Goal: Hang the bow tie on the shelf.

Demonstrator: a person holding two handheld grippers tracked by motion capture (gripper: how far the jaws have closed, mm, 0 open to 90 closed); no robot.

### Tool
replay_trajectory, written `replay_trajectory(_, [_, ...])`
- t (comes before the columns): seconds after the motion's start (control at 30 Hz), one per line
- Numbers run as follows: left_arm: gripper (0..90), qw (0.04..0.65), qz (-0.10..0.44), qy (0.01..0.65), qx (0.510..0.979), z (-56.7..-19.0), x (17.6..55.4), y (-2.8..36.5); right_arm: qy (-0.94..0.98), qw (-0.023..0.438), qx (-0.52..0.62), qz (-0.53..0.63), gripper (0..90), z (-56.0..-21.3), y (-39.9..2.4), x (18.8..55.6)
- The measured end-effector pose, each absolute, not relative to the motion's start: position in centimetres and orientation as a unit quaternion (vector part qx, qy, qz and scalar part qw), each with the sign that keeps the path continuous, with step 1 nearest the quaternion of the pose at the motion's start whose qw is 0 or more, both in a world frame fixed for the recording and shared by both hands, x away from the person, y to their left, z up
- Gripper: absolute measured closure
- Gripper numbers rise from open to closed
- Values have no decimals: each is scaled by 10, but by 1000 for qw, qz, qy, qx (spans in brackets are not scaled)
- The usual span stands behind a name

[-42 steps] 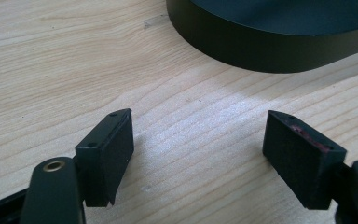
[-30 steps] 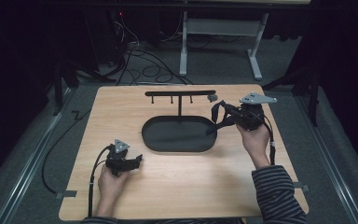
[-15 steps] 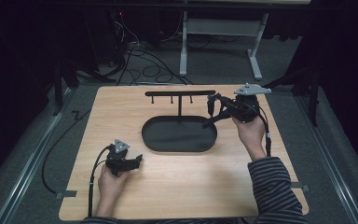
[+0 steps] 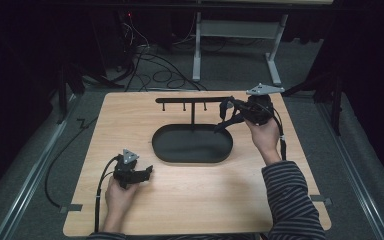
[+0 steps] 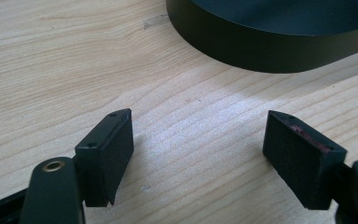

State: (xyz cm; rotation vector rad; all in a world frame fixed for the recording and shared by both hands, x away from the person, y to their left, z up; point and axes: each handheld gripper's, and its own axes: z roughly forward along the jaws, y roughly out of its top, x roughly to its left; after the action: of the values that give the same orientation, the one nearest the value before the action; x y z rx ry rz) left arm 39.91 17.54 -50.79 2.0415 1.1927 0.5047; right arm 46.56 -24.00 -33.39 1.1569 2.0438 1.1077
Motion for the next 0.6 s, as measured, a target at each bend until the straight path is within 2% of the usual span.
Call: replay_trajectory(0.6, [247,353,194,460,791,-508,399,176,775,247,435,385,840,-348,-230,475])
